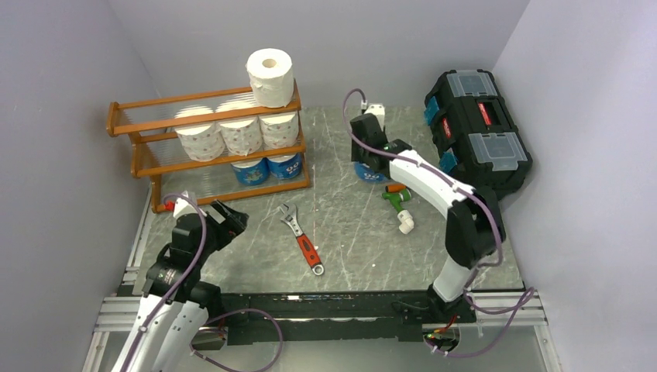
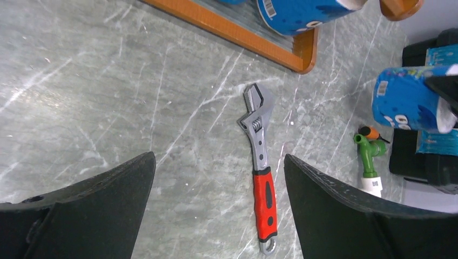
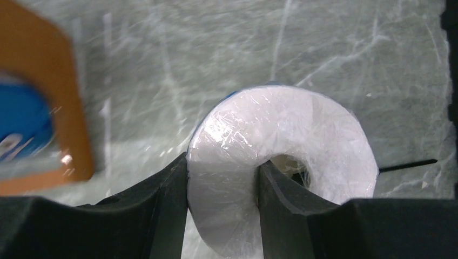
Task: Place and organize the paper towels onto the shelf
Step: Pick up the paper towel from the center of the board, then place the paper towel at the center of the board.
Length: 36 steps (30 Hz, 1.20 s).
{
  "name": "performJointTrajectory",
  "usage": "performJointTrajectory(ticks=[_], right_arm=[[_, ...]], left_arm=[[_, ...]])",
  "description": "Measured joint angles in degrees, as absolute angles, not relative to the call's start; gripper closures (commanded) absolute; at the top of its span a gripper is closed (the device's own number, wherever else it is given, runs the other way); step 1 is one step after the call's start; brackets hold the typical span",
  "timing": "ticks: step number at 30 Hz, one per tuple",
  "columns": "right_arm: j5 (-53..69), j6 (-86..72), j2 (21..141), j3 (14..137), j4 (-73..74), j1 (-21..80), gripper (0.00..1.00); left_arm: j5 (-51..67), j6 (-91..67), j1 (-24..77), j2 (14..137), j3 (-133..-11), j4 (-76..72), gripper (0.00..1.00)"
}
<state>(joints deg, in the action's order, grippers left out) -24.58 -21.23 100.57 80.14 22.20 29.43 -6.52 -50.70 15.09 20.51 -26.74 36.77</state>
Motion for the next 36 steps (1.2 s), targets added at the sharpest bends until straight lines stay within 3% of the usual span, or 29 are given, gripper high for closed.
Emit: performJointTrajectory(ticks=[8, 18, 36], right_arm=[[-27.51, -21.17, 85.25, 68.66, 22.65, 43.94, 0.69], [-28.86, -20.47, 80.44, 60.03, 24.1, 55.64, 0.69], [-22.74, -16.34, 84.01, 58.13, 22.63, 57.49, 0.65]], left_arm=[[-12.56, -50.24, 15.09, 21.37, -34.09, 42.59, 0.01], [-15.25, -48.14, 15.09, 20.16, -37.32, 44.66, 0.01], [2.55, -44.14, 15.62, 33.1, -35.22, 35.4, 0.01]])
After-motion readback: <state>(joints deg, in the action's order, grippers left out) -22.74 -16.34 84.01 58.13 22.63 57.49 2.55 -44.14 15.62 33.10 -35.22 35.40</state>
